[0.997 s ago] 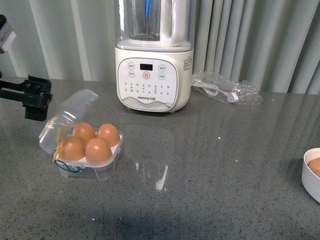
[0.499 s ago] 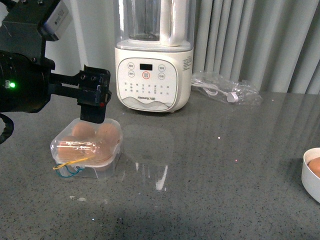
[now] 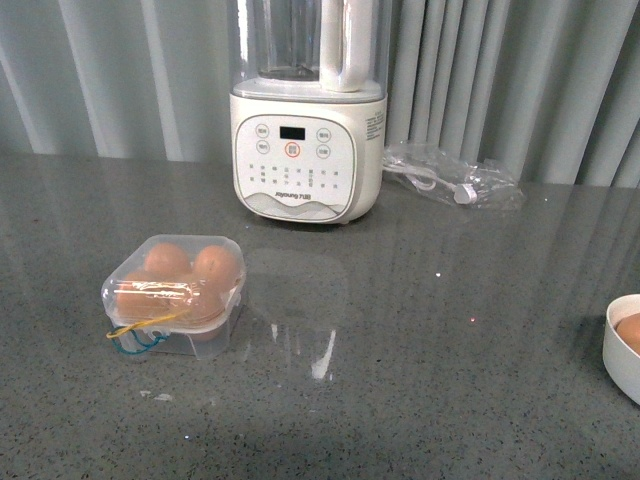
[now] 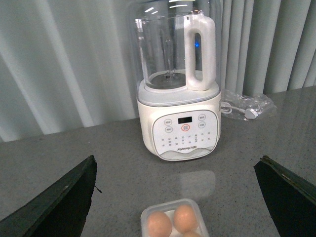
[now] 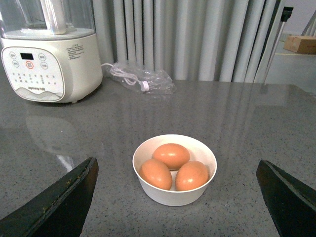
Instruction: Put egg into box
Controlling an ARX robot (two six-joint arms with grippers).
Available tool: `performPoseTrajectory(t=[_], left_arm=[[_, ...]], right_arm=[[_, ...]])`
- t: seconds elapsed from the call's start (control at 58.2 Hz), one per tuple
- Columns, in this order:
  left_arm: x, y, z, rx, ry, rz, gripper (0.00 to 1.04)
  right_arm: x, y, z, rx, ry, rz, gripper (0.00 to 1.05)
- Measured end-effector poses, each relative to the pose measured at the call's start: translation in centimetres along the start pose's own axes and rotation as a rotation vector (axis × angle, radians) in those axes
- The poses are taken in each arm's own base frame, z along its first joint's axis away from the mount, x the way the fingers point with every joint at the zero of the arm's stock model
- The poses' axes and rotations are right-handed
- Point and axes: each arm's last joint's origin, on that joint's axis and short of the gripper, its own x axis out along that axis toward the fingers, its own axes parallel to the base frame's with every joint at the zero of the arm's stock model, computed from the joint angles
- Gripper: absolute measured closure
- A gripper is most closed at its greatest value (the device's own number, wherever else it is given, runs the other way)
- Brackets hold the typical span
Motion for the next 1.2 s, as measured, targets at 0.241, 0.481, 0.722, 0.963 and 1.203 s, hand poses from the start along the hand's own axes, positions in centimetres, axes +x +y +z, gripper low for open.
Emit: performPoseTrajectory(t=[0.241, 0.481, 0.722, 0.963, 1.203], left_arm=[[-3.4, 1.6, -1.8, 0.01, 0.065, 0.114, 0.11], [-6.2, 2.1, -6.2, -0.127, 0.082, 0.193, 0.54], [-8.3, 2.7, -9.6, -0.146, 0.085, 0.189, 1.01], [-9.6, 2.4, -11.4, -0.15, 0.076, 0.196, 1.01], [-10.3, 2.1, -12.3, -0.15, 0.077, 0.195, 1.01]], right_arm=[[0.0, 0.0, 0.0, 0.0, 0.0, 0.0, 0.07], [0.0, 0.0, 0.0, 0.0, 0.0, 0.002, 0.07], [0.0, 0.0, 0.0, 0.0, 0.0, 0.001, 0.07], [0.0, 0.0, 0.0, 0.0, 0.0, 0.0, 0.07], [0.0, 0.0, 0.0, 0.0, 0.0, 0.0, 0.07]])
